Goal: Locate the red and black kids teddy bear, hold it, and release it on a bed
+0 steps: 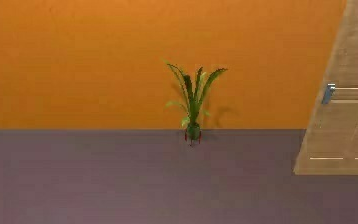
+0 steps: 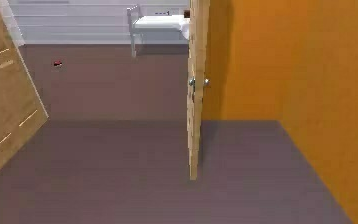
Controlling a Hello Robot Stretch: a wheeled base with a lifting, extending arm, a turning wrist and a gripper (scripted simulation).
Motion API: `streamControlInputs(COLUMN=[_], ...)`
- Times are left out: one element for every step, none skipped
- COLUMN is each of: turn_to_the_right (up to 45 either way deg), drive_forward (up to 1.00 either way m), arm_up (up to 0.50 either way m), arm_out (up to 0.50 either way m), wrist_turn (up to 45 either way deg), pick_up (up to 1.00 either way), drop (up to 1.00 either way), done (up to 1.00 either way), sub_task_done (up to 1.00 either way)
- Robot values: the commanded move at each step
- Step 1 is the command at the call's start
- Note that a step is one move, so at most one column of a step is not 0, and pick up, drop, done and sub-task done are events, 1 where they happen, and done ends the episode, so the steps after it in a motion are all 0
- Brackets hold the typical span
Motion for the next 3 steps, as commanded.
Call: streamControlInputs(turn_to_the_right=[45.0,18.0,0.0], drive_forward=[0.00,0.00,1.00], arm_up=[0.00,0.00,0.00], arm_out=[0.00,0.00,0.00], wrist_turn=[0.0,0.0,0.0], pick_up=[0.00,0.00,0.00], drop=[0.00,0.00,0.00], done=[0.00,0.00,0.00], sub_task_done=[0.00,0.00,0.00])
